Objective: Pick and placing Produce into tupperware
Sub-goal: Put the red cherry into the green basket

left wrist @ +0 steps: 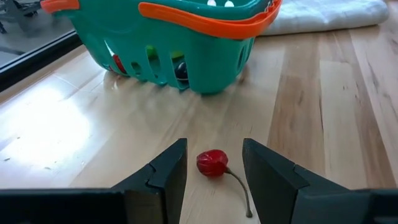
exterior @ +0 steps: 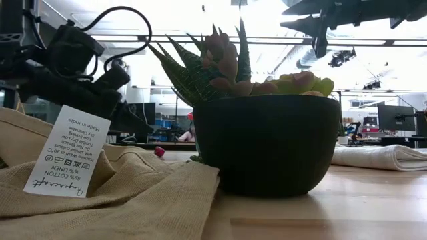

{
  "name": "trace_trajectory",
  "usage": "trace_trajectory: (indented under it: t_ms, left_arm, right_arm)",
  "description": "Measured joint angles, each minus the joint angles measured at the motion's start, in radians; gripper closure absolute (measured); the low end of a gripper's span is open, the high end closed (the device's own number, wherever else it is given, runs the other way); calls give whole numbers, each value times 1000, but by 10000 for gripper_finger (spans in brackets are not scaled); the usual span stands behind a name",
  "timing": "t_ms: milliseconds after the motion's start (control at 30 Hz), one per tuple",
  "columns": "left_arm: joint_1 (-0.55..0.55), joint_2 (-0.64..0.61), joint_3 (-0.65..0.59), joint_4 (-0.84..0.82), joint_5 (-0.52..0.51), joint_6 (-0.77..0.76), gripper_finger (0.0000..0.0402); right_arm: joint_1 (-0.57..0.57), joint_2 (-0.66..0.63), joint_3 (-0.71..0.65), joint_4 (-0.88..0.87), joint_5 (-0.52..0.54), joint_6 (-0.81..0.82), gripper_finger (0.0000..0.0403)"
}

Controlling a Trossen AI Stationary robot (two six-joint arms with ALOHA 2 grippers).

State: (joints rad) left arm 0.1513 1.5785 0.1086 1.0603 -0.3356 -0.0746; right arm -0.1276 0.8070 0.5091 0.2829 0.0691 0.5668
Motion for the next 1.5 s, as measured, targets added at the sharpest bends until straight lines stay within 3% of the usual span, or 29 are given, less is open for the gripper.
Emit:
trace_trajectory:
  t_ms: [767,1200,1500]
  left_arm:
    - [4,162,52,77,-17,-8,259]
    - [85,215,88,86,89,-19,259]
    - [85,215,87,67,89,-11,259]
  right_arm:
    - [39,0,0,-10,-15,-10,324]
    - [39,0,0,-10,-15,-18,324]
    - [39,0,0,-10,-16,-18,324]
